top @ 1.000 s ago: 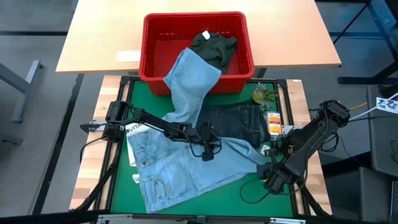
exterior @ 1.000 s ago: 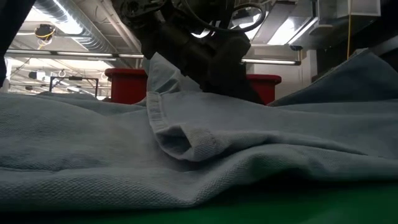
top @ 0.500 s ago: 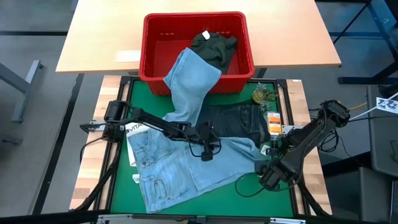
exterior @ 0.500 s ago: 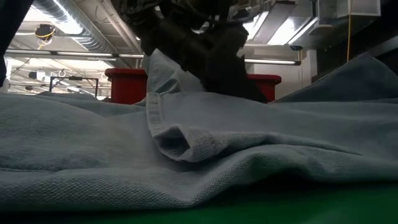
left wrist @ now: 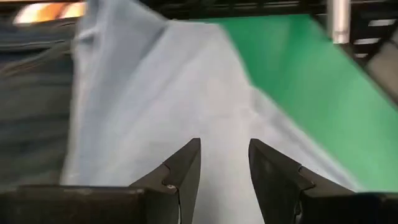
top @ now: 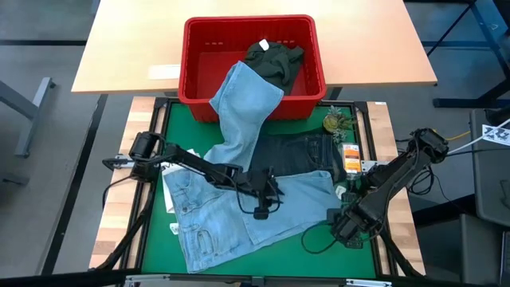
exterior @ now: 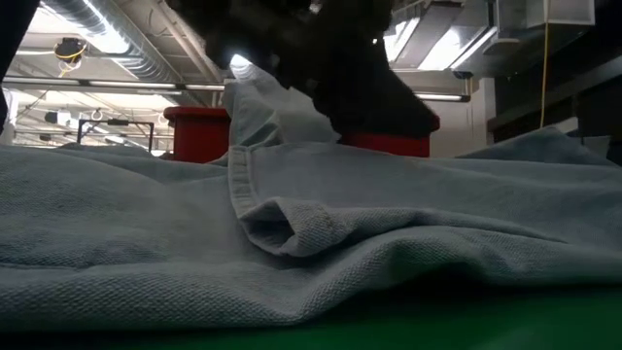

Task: Fold Laundry from Bin
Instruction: Fold the light blue jeans

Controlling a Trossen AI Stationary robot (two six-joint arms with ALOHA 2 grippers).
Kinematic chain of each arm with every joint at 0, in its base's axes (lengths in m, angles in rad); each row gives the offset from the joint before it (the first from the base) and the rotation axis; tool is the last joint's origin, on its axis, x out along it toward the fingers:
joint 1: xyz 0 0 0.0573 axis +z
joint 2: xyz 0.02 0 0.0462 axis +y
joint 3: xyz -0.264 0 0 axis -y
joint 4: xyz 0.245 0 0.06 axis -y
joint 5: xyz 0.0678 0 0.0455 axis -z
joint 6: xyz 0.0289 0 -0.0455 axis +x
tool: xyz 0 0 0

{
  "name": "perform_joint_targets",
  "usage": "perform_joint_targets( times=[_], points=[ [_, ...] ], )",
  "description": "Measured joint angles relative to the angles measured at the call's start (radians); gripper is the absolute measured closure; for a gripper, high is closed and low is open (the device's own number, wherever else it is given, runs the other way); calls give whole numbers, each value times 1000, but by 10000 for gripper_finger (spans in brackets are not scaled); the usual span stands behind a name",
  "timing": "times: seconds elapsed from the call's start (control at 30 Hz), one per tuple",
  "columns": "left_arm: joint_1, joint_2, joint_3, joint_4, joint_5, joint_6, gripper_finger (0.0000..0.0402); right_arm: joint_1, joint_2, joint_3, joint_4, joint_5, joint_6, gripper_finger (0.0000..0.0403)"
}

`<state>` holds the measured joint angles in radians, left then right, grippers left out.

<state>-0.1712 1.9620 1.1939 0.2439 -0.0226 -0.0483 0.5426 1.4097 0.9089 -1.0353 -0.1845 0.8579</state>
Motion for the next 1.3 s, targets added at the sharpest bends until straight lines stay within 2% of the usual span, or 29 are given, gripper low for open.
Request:
perform_joint_targets(
  times=[0.07, 0.2, 0.53, 0.6, 0.7, 0.83, 1.03, 1.3],
  points=[
    [-19, 0, 0, -8, 8, 0, 271, 0, 0, 34, -27, 14, -25, 221],
    [-55, 0, 0, -27, 7, 0, 271, 0, 0, 123, -110, 108, -79, 221],
    [-120, 0, 0, -62, -46, -12, 271, -9, 0, 305, -338, 637, -135, 221],
    [-130, 0, 0, -82, -46, -26, 271, -37, 0, 306, -360, 692, -135, 221],
    [-142, 0, 0, -114, -46, -28, 271, -117, 0, 306, -409, 690, -167, 221],
    [-150, 0, 0, -120, -47, -29, 271, -242, 0, 306, -404, 650, -301, 221],
    [-154, 0, 0, -141, -47, -57, 271, -417, 0, 306, -402, 424, -517, 221],
    [-185, 27, 1, -181, -68, -81, 271, -487, 0, 305, -347, 363, -702, 221]
  ],
)
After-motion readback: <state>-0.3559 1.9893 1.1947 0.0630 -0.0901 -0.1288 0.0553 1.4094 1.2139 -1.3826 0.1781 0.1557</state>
